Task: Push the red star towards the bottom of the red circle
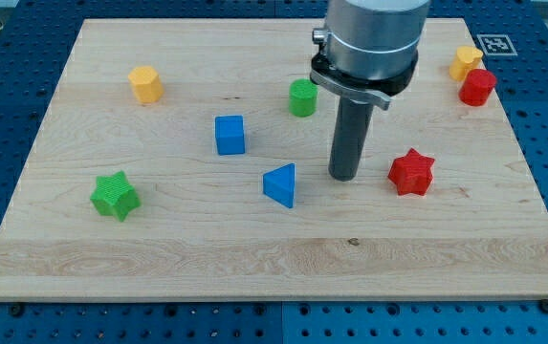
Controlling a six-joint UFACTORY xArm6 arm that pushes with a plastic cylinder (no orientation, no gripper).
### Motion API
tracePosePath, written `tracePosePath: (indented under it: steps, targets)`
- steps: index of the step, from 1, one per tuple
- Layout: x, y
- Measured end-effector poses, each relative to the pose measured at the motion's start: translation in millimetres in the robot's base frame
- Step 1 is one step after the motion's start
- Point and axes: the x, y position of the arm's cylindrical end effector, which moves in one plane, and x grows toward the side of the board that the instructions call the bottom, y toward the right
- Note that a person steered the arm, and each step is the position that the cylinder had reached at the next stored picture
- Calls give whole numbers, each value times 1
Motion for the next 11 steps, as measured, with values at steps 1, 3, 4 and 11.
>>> tracePosePath:
  steps: [1, 3, 4, 11]
  targets:
    - [4, 15]
    - [43, 27]
    - [43, 30]
    - [29, 66]
